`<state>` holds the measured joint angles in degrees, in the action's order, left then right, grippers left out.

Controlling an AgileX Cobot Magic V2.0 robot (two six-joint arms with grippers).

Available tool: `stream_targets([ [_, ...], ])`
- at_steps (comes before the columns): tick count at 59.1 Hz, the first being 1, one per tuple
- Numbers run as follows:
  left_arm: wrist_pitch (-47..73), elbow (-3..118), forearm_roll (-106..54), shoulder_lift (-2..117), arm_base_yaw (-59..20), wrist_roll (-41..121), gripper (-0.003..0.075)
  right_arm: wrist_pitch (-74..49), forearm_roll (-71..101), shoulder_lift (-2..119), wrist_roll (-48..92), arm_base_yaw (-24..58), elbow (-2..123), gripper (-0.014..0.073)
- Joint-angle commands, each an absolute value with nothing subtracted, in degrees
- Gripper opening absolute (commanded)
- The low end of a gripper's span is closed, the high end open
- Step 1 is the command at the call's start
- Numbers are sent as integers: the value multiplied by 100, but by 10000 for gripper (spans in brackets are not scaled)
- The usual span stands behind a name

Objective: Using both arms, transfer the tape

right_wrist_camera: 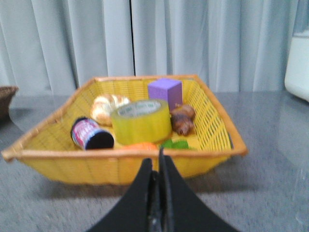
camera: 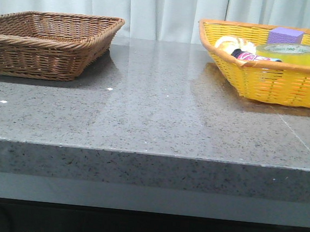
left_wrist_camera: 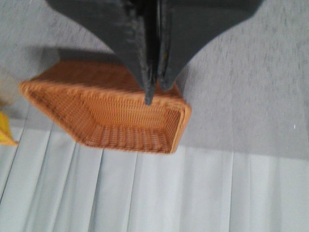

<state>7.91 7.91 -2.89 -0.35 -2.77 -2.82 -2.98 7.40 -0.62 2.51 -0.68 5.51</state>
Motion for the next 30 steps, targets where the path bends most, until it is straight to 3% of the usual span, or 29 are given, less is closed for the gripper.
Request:
stream_targets([
  [1, 940, 1661, -294, 54, -265, -291, -20, -379, 785, -121, 293, -87, 1286, -69],
  [17, 2918, 3853, -305, 1266, -265, -291, -20, -2114, 762, 920, 303, -87, 3239, -69],
  [30, 3905, 4826, -596, 2458, -265, -291, -20, -3272, 762, 2148, 303, -87, 4529, -69],
])
